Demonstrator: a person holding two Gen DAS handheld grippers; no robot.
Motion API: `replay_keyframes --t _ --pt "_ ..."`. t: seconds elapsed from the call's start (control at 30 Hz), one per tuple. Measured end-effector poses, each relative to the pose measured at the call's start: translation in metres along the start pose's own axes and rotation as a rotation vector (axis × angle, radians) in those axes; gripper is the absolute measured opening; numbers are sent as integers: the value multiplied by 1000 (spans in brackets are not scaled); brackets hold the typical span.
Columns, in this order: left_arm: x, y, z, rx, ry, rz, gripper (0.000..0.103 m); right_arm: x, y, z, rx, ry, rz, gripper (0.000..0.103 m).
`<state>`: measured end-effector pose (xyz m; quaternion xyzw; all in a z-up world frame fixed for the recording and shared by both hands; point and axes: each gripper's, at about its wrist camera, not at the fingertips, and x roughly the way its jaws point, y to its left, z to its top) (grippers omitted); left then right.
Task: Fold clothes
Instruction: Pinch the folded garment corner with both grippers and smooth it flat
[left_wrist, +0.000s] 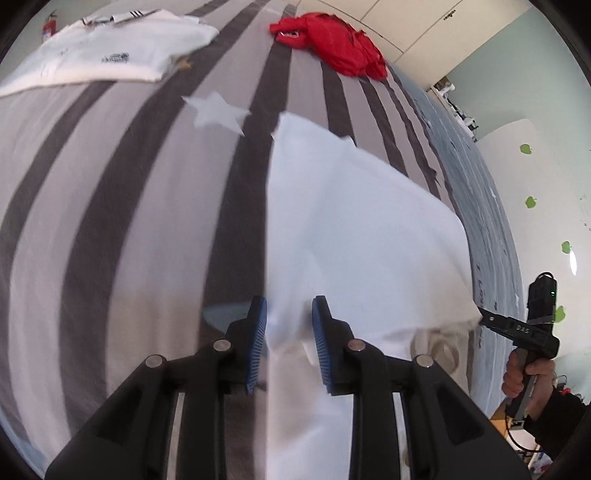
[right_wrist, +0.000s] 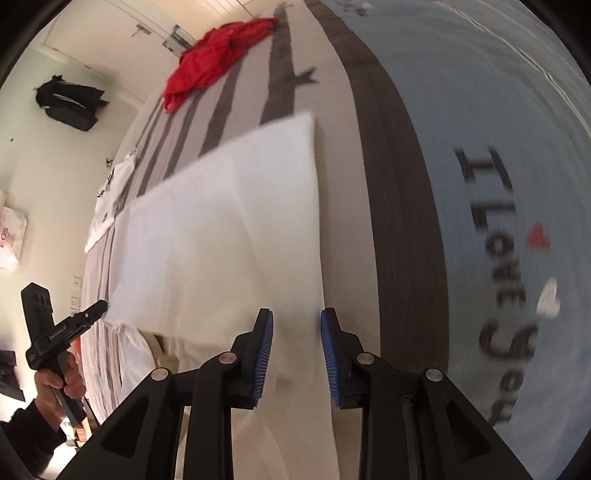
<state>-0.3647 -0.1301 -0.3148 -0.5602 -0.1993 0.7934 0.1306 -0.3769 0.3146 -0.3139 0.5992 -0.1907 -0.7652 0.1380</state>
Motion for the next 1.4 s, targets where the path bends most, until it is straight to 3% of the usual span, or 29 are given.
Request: replay_keyframes --t 0.23,0.47,0.5,0.57,0.6,0.97,1.2,1.4 --pt "7 1 -3 -4 30 -6 22 6 13 -9 -5 8 22 25" --pt "8 -11 -10 76 25 -11 22 6 11 -18 -27 19 21 25" --pt "8 -13 -10 86 22 -6 21 7 11 -19 -24 21 22 24" --pt "8 -14 -9 91 8 -16 4 10 8 -19 -16 25 25 11" --pt "6 -15 -9 92 -2 -16 4 11 8 -19 -19 23 20 5" --pt "-41 -9 1 71 -56 -72 4 -32 -2 -9 -53 2 62 3" --pt "-28 -7 -15 85 -7 -14 4 -20 4 -22 -131 58 7 3" --pt "-24 -6 -34 68 7 14 4 -10 -2 -34 -109 65 4 4"
